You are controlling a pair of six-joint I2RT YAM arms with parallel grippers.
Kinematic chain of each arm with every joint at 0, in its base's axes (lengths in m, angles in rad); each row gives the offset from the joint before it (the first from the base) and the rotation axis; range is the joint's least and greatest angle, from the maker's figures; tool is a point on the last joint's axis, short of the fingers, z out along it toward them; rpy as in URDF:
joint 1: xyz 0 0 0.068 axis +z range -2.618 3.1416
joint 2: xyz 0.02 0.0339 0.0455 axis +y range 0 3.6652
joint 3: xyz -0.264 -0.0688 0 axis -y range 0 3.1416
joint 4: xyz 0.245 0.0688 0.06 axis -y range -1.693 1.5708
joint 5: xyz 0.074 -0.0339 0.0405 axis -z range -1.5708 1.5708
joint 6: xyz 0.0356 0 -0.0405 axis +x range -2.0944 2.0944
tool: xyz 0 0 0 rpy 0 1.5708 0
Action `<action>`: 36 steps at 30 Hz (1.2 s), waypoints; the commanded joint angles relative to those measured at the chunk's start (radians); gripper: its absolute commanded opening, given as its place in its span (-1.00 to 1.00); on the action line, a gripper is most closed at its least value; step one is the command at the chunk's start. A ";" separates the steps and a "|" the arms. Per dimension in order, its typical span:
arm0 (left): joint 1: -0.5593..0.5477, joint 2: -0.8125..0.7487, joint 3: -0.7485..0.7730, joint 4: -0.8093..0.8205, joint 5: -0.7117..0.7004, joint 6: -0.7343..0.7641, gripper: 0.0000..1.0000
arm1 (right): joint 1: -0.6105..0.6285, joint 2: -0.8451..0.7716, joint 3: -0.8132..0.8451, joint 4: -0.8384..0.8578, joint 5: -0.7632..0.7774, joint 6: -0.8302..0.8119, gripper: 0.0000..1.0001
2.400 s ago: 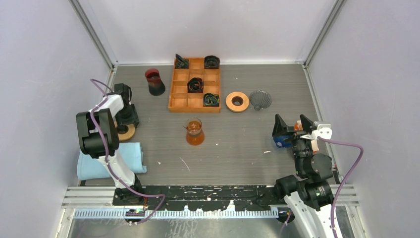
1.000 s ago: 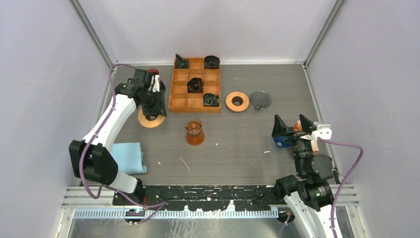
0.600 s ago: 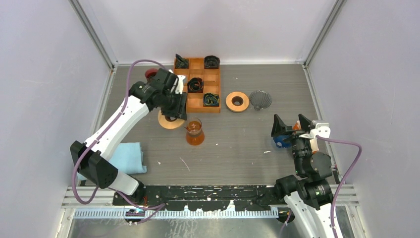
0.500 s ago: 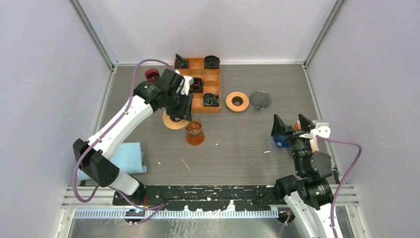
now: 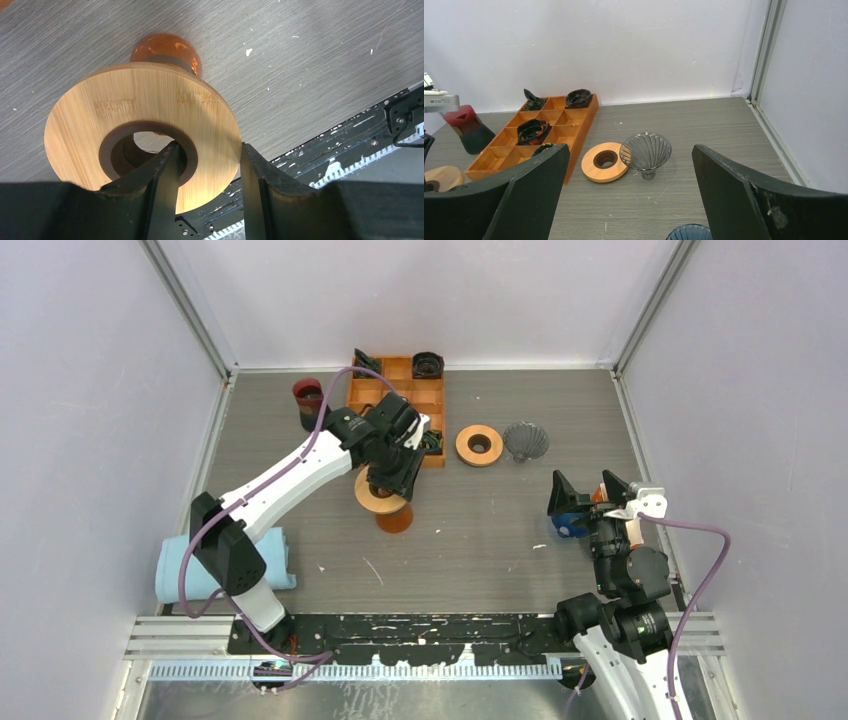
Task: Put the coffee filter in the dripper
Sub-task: Place the connecting ring on the coffee server.
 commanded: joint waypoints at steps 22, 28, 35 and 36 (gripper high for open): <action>-0.029 0.063 0.022 0.069 -0.060 0.020 -0.36 | 0.006 0.020 0.014 0.028 -0.005 0.003 1.00; -0.031 0.080 0.016 0.078 -0.056 0.021 -0.31 | 0.007 0.020 0.015 0.027 -0.006 0.004 1.00; -0.030 0.087 0.017 0.075 -0.064 0.021 -0.06 | 0.006 0.020 0.014 0.027 -0.006 0.003 1.00; -0.030 0.085 0.018 0.075 -0.064 0.021 -0.02 | 0.006 0.021 0.015 0.027 -0.007 0.003 1.00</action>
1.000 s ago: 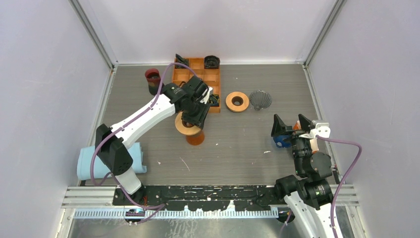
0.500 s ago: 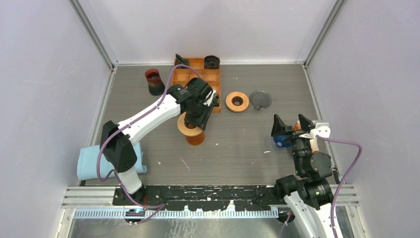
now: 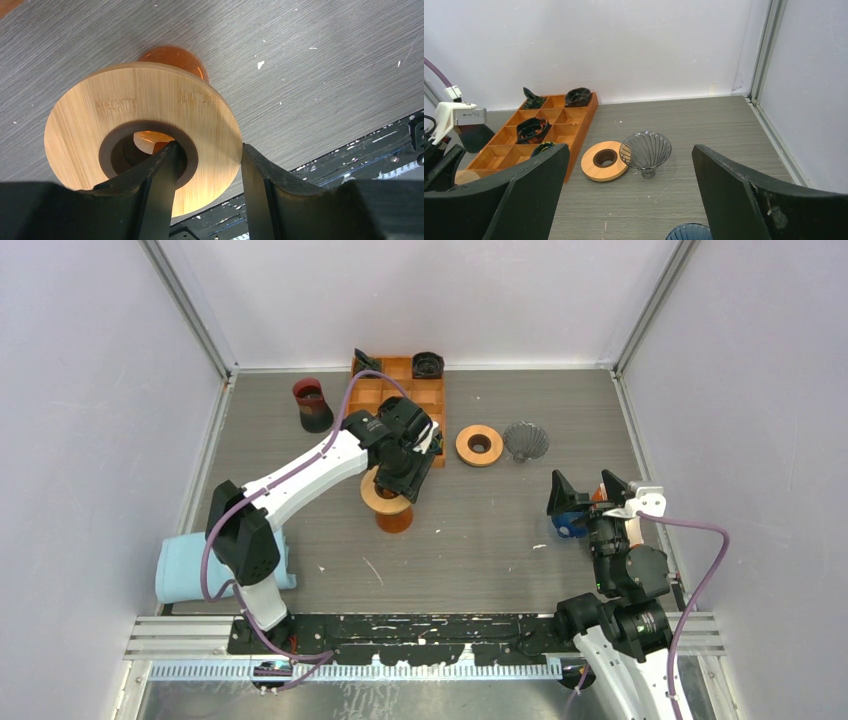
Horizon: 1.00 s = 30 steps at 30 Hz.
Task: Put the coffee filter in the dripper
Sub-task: Place the connecting ring on the coffee server, then pick up the coffee dripper from the corner of the board.
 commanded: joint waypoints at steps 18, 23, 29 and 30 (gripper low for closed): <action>-0.008 -0.165 0.009 0.068 0.015 -0.012 0.47 | 0.006 0.084 0.072 -0.012 0.012 0.033 1.00; 0.013 -0.275 -0.059 0.132 -0.018 -0.017 0.77 | 0.007 0.202 0.146 -0.069 0.047 0.062 1.00; 0.101 -0.417 -0.164 0.187 -0.033 -0.009 0.96 | 0.007 0.368 0.240 -0.139 0.014 0.052 1.00; 0.120 -0.445 -0.191 0.200 -0.032 -0.010 0.98 | 0.006 0.399 0.257 -0.154 0.012 0.050 1.00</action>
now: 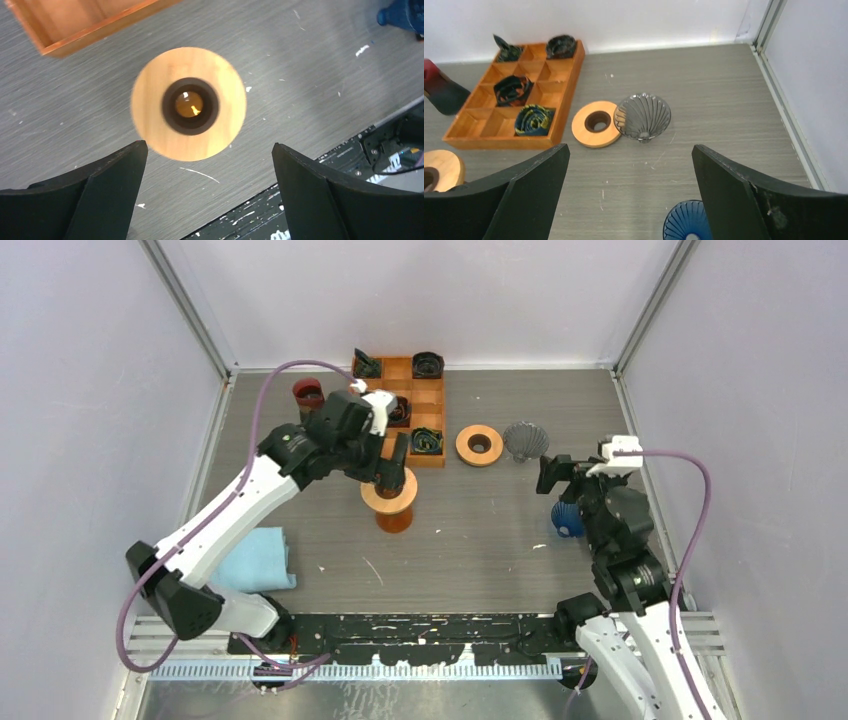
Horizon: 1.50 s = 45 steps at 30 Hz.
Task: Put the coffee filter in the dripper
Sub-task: Pick up the coffee dripper from the corner of the board.
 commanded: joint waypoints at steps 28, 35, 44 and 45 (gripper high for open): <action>0.312 -0.466 -0.428 0.256 -0.219 0.083 0.98 | -0.328 0.866 0.337 0.053 -0.318 0.160 0.75; 0.313 -0.476 -0.442 0.243 -0.237 0.101 0.98 | -0.394 1.050 0.393 0.109 -0.430 0.196 0.61; 0.319 -0.478 -0.447 0.243 -0.241 0.118 0.98 | -0.431 1.230 0.429 0.198 -0.558 0.228 0.27; 0.319 -0.478 -0.447 0.243 -0.238 0.119 0.98 | -0.432 1.243 0.431 0.203 -0.568 0.228 0.24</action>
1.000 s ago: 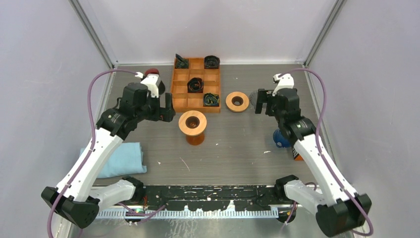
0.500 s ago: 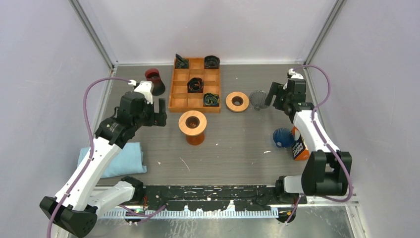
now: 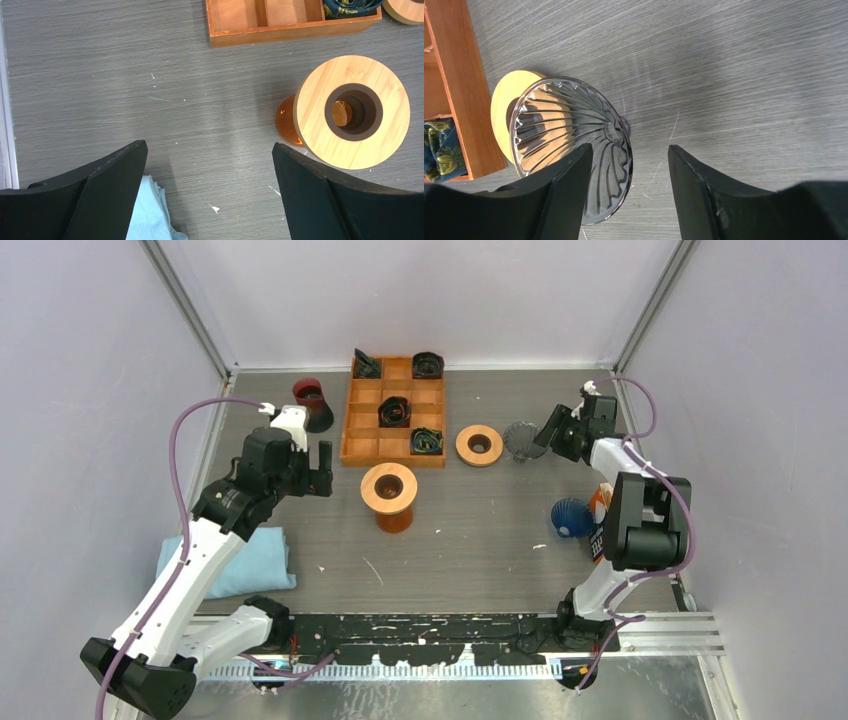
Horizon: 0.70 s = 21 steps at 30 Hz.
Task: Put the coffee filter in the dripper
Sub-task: Pick up the coffee dripper from the corner of the board.
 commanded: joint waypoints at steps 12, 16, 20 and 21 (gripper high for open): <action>0.015 -0.014 -0.004 0.058 0.009 0.037 0.98 | -0.024 0.073 0.076 0.094 -0.147 0.034 -0.66; 0.019 -0.014 -0.004 0.059 0.021 0.036 0.98 | -0.026 0.035 0.078 0.058 -0.153 0.035 -0.91; 0.023 -0.012 -0.007 0.062 0.033 0.033 0.98 | -0.025 -0.018 0.074 0.028 -0.162 0.048 -0.98; 0.022 -0.010 -0.006 0.062 0.036 0.030 0.98 | -0.025 -0.032 0.070 0.022 -0.164 0.053 -0.99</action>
